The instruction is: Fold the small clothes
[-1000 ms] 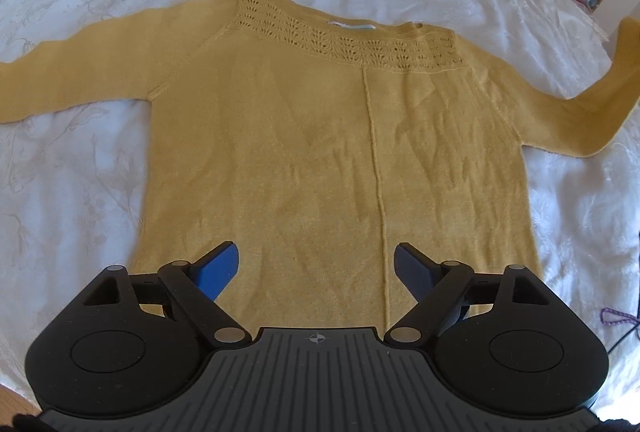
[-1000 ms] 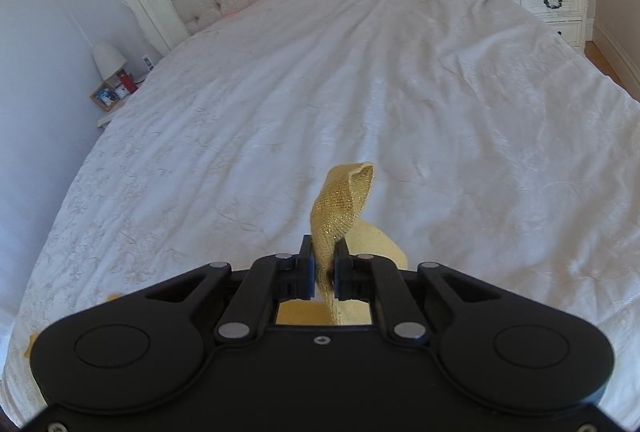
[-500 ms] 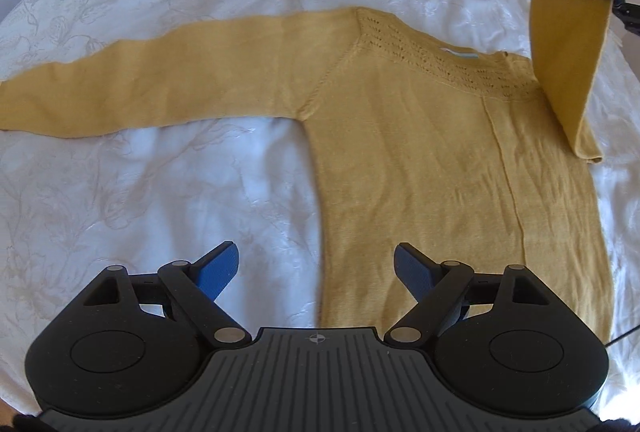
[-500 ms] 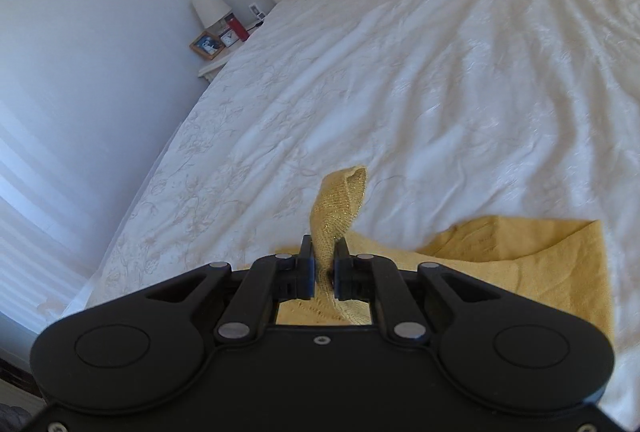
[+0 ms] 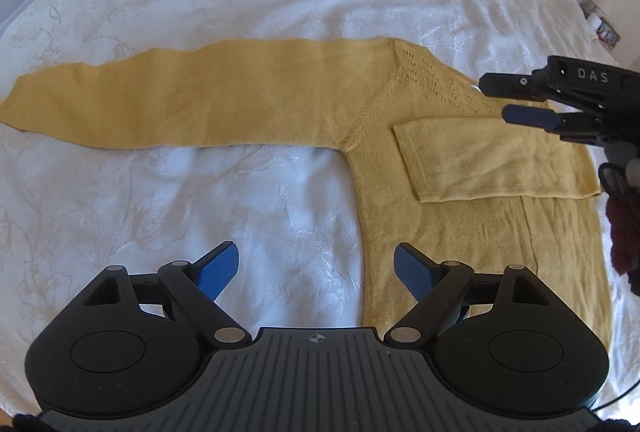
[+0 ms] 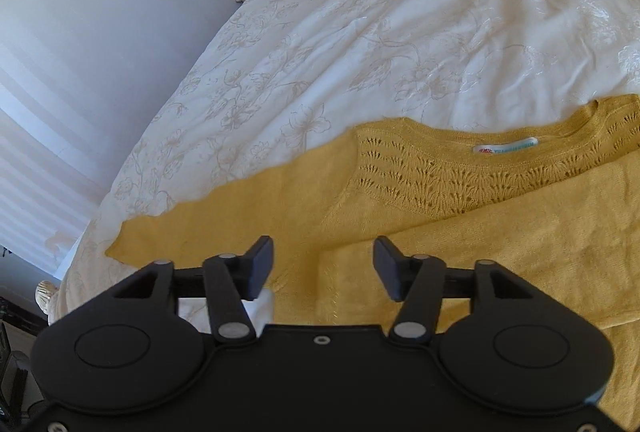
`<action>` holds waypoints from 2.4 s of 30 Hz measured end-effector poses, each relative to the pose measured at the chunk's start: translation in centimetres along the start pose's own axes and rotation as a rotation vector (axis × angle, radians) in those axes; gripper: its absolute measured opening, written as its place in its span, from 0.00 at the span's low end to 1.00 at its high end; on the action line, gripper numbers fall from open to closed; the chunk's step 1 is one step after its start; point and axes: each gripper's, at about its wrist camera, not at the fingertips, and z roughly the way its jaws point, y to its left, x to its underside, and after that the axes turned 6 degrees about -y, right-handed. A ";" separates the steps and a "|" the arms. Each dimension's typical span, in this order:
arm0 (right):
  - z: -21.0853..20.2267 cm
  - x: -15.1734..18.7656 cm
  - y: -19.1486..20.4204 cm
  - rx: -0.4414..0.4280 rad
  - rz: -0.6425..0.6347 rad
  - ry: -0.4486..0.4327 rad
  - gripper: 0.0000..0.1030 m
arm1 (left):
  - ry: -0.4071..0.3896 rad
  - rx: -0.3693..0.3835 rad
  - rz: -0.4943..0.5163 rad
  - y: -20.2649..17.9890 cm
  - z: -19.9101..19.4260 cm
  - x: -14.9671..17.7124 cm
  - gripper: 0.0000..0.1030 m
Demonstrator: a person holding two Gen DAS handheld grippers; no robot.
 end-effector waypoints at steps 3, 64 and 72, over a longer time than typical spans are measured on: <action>-0.9 0.8 -0.4 0.031 -0.027 0.018 0.70 | -0.012 0.009 -0.009 -0.8 0.5 -0.7 0.82; -7.9 8.5 -11.2 0.238 0.061 0.173 0.85 | -0.039 -0.155 0.093 -6.5 12.8 -9.4 0.05; -7.9 7.3 -12.2 0.258 0.070 0.160 0.86 | -0.068 0.019 0.151 -8.6 12.6 -9.1 0.42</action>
